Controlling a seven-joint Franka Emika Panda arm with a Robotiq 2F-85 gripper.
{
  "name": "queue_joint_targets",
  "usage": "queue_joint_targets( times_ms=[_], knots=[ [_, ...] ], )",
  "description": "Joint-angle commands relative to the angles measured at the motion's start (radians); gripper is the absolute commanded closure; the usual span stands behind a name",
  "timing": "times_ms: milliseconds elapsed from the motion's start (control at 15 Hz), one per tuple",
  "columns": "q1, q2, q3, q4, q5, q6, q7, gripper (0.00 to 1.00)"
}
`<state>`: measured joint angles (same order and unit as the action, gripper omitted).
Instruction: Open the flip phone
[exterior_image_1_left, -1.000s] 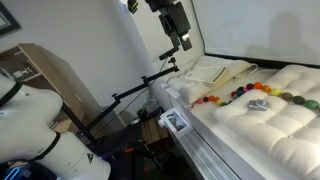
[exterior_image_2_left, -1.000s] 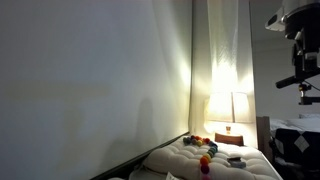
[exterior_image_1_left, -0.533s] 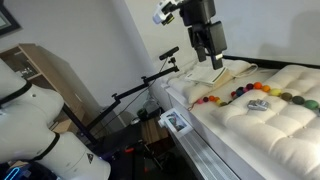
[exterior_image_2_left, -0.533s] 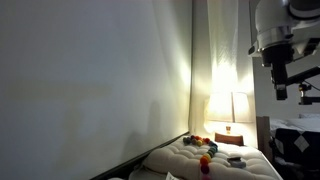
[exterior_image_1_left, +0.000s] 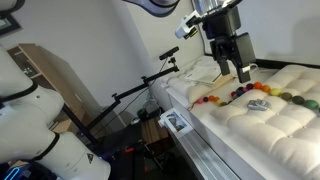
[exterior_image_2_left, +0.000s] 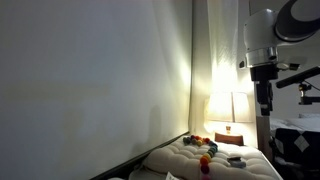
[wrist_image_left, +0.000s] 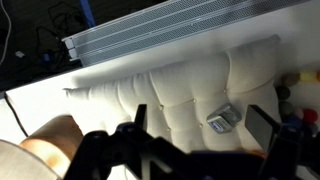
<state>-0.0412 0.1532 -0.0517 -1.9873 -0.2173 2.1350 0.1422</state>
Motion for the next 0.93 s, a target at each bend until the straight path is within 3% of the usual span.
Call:
queue_joint_targets(
  times_ms=[0,333,867],
  knots=[
    [0.005,0.008,-0.005,0.007,-0.003,-0.002,0.002,0.00],
    [0.007,0.032,-0.004,0.034,-0.011,-0.004,-0.007,0.00],
    [0.005,0.288,-0.026,0.201,-0.039,0.003,-0.027,0.00]
  ],
)
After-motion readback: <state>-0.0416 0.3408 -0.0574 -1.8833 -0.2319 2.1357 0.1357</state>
